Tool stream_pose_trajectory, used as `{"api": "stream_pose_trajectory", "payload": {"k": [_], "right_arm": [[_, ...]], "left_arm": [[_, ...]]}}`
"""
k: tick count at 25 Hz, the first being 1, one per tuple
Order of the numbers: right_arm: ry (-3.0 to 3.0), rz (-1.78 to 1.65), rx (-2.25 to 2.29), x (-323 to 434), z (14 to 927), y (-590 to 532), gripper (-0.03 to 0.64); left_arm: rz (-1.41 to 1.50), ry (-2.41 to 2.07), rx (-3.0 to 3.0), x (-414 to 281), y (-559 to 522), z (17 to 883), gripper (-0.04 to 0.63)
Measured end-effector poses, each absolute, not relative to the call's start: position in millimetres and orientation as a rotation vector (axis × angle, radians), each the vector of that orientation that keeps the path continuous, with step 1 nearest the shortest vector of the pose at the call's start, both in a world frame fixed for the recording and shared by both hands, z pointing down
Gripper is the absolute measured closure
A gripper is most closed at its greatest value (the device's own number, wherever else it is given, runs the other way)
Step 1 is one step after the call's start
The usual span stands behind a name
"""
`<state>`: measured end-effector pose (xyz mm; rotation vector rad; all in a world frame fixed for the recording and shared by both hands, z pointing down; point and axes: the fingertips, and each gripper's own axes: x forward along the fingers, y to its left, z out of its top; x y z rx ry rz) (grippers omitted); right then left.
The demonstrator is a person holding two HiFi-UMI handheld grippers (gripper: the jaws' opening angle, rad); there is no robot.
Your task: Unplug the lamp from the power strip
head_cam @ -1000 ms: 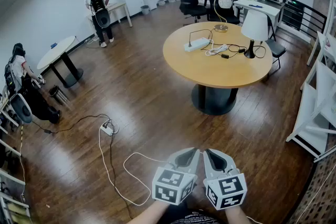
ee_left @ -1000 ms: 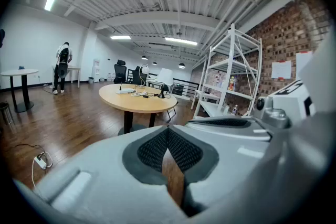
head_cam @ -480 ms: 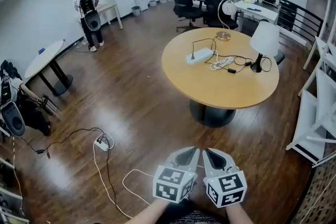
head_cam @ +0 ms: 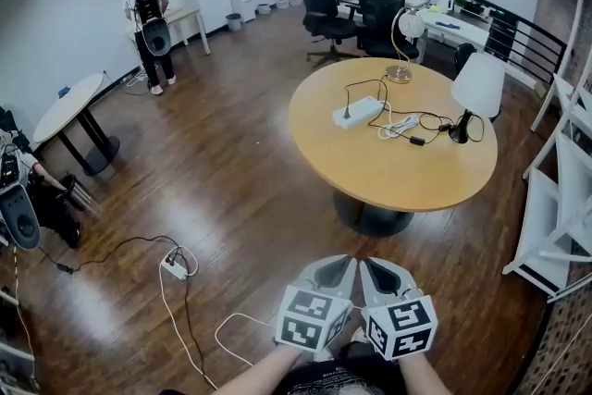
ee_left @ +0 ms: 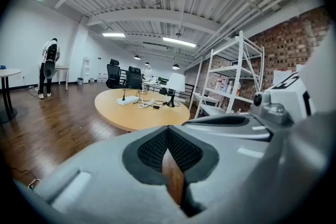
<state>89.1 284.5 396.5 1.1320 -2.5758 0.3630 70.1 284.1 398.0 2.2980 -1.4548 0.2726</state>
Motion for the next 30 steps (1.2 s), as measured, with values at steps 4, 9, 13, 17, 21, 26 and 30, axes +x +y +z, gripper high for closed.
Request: {"api": "stream_pose_trajectory", "payload": {"k": [4, 9, 13, 17, 21, 26, 30], "right_arm": [[-2.582, 0.377, 1.123, 76, 405, 260, 0.615], [-2.59, 0.395, 1.091, 55, 409, 221, 0.616], [-2.596, 0.397, 1.057, 39, 416, 171, 0.616], [-2.593, 0.403, 1.037, 29, 422, 109, 0.616], [-2.585, 0.394, 1.039, 25, 418, 49, 0.615], [-2.581, 0.368, 1.046, 27, 417, -8, 0.615], [-2.577, 0.36, 1.045, 24, 414, -33, 0.615]], "left_arm": [[0.28, -1.467, 2.269, 54, 265, 408, 0.592], [0.293, -1.486, 2.24, 33, 227, 413, 0.592], [0.309, -1.5, 2.231, 20, 176, 419, 0.592], [0.302, -1.511, 2.202, 7, 112, 424, 0.592], [0.3, -1.509, 2.194, 1, 49, 424, 0.592], [0.308, -1.51, 2.198, 1, -10, 430, 0.592], [0.321, -1.505, 2.212, -2, -36, 427, 0.592]]}}
